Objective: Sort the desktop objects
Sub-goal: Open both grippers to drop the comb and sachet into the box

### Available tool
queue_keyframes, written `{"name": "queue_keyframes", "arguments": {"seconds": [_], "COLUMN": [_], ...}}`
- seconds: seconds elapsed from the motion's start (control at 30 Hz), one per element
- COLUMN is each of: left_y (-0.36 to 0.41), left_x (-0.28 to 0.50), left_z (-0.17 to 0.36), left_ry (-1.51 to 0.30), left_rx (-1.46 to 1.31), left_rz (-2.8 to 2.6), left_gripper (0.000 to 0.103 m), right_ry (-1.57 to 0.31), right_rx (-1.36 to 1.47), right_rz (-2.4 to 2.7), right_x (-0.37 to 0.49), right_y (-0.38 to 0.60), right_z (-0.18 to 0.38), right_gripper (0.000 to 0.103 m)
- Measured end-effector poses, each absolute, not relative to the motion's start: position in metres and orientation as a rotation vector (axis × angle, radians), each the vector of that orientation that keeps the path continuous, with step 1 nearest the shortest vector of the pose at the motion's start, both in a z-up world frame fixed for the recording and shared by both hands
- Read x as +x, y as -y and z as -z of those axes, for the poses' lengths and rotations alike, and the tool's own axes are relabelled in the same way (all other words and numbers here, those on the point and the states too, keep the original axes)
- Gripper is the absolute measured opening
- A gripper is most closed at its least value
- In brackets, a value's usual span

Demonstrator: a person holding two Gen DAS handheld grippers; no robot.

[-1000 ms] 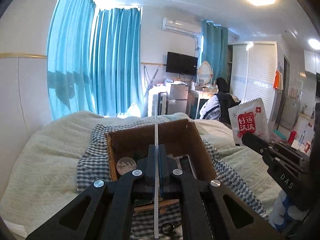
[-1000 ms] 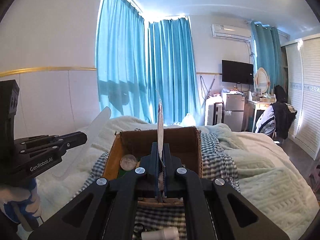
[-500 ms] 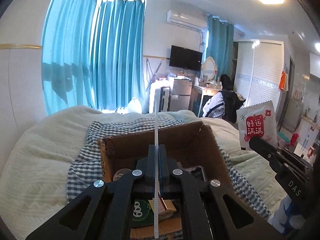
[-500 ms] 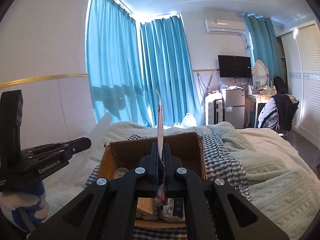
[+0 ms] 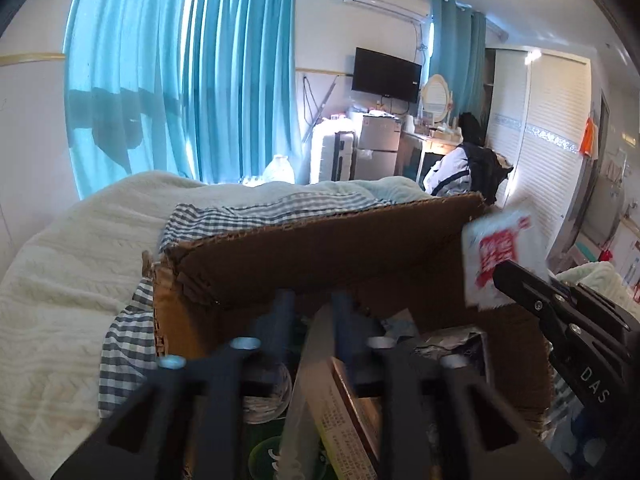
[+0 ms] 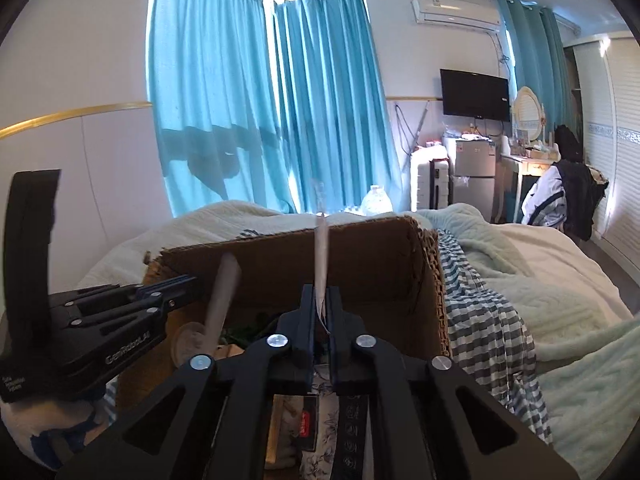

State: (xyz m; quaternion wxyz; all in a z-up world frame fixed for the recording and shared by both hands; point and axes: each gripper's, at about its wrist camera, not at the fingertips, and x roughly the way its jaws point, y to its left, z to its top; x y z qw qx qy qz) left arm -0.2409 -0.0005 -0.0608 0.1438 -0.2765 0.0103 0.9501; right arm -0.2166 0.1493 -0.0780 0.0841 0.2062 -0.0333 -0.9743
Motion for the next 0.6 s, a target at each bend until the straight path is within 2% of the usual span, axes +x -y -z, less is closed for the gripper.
{"name": "queue_keyframes", "arguments": {"seconds": [0.03, 0.07, 0.1, 0.17, 0.3, 0.37, 0.6], "left_y": [0.004, 0.006, 0.009, 0.014, 0.021, 0.023, 0.031], "left_x": [-0.238, -0.237, -0.235, -0.229, -0.208, -0.196, -0.144], "left_z": [0.063, 0.063, 0.062, 0.058, 0.045, 0.035, 0.007], "left_ry": [-0.019, -0.010, 0.002, 0.032, 0.059, 0.057, 0.110], "left_rx": [-0.789, -0.783, -0.783, -0.780, -0.756, -0.734, -0.666], "left_rz": [-2.752, -2.761, -2.764, -2.763, -2.776, -2.789, -2.833], "left_gripper": [0.059, 0.060, 0.060, 0.062, 0.070, 0.080, 0.092], "right_ry": [0.106, 0.115, 0.124, 0.113, 0.101, 0.103, 0.007], "right_rx": [0.620, 0.618, 0.613, 0.603, 0.541, 0.513, 0.412], "right_rz": [2.916, 2.921, 2.922, 2.931, 2.959, 2.963, 2.984], "right_x": [-0.218, -0.217, -0.216, -0.209, -0.187, -0.174, -0.120], "right_y": [-0.150, -0.151, -0.151, -0.152, -0.154, -0.155, -0.148], "right_z": [0.081, 0.082, 0.082, 0.080, 0.067, 0.058, 0.026], "right_gripper": [0.020, 0.032, 0.036, 0.036, 0.053, 0.054, 0.071]}}
